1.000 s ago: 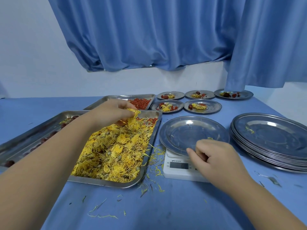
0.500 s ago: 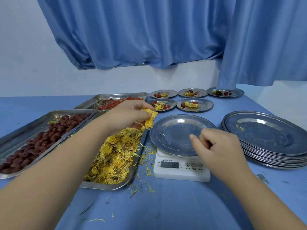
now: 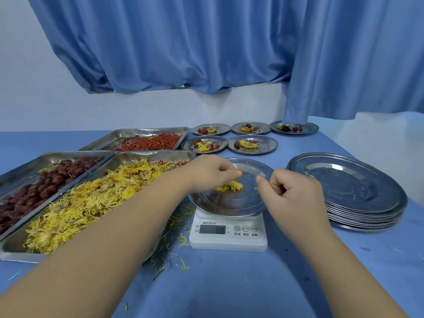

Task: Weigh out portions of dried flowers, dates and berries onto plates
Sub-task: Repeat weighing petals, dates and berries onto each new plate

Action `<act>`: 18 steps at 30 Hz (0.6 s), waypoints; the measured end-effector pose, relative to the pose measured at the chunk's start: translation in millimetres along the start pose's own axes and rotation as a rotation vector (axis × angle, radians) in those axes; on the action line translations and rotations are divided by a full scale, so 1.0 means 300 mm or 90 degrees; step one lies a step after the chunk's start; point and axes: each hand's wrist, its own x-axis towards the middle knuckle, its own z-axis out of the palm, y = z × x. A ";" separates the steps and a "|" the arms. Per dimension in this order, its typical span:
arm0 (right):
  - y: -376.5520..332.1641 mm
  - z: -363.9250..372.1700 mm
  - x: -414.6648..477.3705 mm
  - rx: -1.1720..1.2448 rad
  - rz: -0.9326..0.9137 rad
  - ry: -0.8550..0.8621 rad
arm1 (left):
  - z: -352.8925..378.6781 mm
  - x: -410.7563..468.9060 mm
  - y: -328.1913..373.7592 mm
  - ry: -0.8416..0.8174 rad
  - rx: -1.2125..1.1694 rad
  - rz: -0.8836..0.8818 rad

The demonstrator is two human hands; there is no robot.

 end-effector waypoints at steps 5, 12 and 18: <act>-0.009 0.002 -0.008 0.005 -0.005 -0.015 | -0.035 -0.039 0.006 0.042 -0.094 -0.005; -0.091 0.046 -0.065 -0.023 -0.097 -0.081 | -0.098 -0.148 -0.095 0.130 -0.222 -0.013; -0.214 0.150 -0.078 -0.058 -0.211 -0.134 | -0.185 -0.258 -0.267 0.186 -0.168 -0.082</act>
